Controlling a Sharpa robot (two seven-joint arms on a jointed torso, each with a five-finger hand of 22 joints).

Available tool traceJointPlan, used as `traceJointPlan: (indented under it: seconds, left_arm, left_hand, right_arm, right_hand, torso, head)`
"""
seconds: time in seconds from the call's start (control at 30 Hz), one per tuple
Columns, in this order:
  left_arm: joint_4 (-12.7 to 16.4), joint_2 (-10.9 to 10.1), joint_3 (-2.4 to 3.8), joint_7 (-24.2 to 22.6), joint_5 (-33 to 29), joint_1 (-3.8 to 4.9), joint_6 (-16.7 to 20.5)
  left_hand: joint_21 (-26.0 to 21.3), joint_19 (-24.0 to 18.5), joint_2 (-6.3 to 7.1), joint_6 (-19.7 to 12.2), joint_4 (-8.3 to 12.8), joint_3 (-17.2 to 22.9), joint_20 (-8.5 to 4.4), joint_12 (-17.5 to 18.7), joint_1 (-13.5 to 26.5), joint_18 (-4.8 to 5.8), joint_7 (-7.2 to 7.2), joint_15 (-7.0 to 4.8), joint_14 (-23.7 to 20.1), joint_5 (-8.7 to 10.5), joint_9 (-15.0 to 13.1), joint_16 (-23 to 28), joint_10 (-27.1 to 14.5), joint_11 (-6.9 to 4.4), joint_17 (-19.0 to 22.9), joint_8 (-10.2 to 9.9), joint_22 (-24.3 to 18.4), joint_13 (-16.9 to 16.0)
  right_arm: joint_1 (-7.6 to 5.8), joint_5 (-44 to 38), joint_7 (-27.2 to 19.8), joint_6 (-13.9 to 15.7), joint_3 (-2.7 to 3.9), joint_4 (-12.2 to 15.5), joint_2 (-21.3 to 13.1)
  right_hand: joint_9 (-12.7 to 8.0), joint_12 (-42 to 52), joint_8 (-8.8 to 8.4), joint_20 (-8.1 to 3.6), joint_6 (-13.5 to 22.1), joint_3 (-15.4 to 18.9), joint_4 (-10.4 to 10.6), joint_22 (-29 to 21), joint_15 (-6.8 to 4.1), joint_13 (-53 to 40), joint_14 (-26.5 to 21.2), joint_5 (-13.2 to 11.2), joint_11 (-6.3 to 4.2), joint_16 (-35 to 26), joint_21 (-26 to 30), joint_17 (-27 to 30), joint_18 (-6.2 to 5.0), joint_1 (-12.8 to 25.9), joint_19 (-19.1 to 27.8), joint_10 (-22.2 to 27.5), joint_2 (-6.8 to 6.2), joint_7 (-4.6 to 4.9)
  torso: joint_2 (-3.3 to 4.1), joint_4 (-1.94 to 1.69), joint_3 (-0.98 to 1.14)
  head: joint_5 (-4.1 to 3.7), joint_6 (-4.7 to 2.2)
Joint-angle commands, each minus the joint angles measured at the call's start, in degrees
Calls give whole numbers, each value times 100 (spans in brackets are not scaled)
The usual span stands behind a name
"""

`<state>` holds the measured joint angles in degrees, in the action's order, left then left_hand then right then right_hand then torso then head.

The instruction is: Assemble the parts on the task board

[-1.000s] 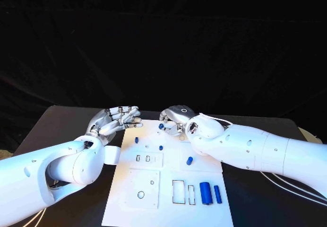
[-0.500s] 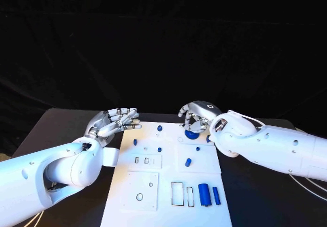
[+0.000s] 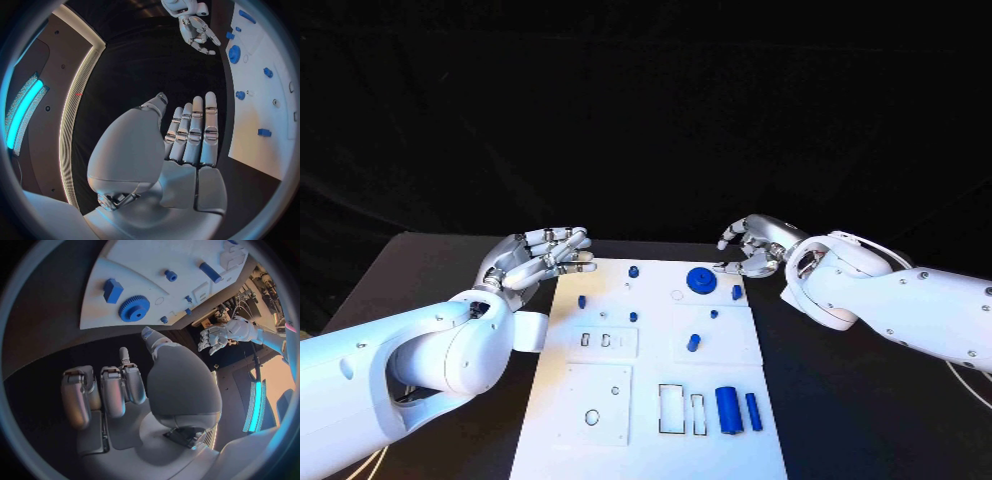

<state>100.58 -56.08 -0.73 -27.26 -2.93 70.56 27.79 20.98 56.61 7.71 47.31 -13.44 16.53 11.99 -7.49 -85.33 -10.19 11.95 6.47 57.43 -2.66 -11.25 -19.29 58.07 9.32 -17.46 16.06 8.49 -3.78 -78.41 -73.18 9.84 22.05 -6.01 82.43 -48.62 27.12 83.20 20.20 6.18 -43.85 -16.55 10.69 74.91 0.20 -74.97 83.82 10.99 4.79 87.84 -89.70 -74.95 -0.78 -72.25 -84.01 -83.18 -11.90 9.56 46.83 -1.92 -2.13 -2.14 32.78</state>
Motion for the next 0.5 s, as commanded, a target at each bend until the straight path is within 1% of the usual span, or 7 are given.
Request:
traceJointPlan:
  seconds: [0.03,0.07,0.13,0.23,0.37,0.4,0.5]
  left_arm:
    - [12,-3,4,-41,17,8,-133]
    - [11,-3,4,-40,17,8,-135]
    - [8,-3,4,-37,17,8,-140]
    - [3,-1,4,-34,17,8,-144]
    - [-4,5,4,-32,17,8,-147]
    - [-5,7,4,-31,17,8,-149]
    - [-8,12,4,-29,17,8,-152]
  left_hand:
    - [-26,39,34,-31,-27,5,20,23,28,-23,69,27,19,-18,5,28,-2,35,-6,-21,-8,3]
    - [-26,39,34,-31,-27,5,20,23,28,-23,69,27,19,-18,5,28,-2,35,-6,-21,-8,3]
    - [-26,38,34,-31,-28,5,20,23,28,-23,70,28,19,-18,5,28,-1,35,-6,-21,-8,3]
    - [-28,37,34,-31,-29,5,20,25,30,-23,70,28,17,-18,6,30,-1,35,-6,-22,-9,3]
    - [-28,37,34,-31,-29,5,20,25,30,-23,70,28,17,-18,6,30,-1,35,-6,-22,-9,3]
    - [-28,37,34,-31,-29,5,20,25,30,-23,70,28,17,-18,6,30,-1,35,-6,-22,-9,3]
    - [-28,37,34,-31,-29,5,20,25,30,-23,70,28,17,-18,6,30,-1,35,-6,-22,-9,3]
  right_arm:
    - [38,-40,144,-387,-13,-66,66]
    - [49,-62,148,-399,-16,-81,86]
    - [74,-112,156,-429,-22,-102,135]
    - [102,-155,167,-466,-29,-131,210]
    - [132,-183,172,-504,-41,-197,317]
    - [142,-190,173,-513,-45,-221,353]
    - [160,-204,173,-523,-51,-256,411]
  right_hand:
    - [31,171,43,65,70,119,69,1509,57,-902,515,-7,21,59,-30,-974,78,-73,-599,-136,13,18]
    - [35,193,49,68,76,133,79,1509,60,-925,519,-5,24,67,-30,-995,78,-81,-599,-155,18,20]
    - [50,263,70,80,100,185,115,1509,72,-1001,555,4,34,124,-30,-1179,78,-117,-599,-216,40,29]
    - [60,343,81,95,138,239,155,1509,87,-1091,573,8,48,155,-30,-1278,78,-153,-599,-294,63,43]
    - [62,346,82,98,148,249,164,1509,91,-1093,576,9,51,160,-30,-1293,78,-162,-599,-294,72,46]
    - [62,346,82,98,148,249,164,1509,91,-1093,576,9,51,160,-30,-1293,78,-162,-599,-294,72,46]
    - [63,352,82,103,165,259,174,1509,96,-1100,579,16,57,165,-30,-1310,78,-181,-599,-298,84,51]
  torso:
    - [11,3,4]
    - [8,-2,-1]
    - [12,-9,0]
    - [12,-14,-3]
    - [21,-23,1]
    - [24,-28,5]
    - [26,-30,6]
  head:
    - [16,-5]
    - [22,1]
    - [27,14]
    - [23,31]
    - [33,45]
    - [32,49]
    - [30,61]
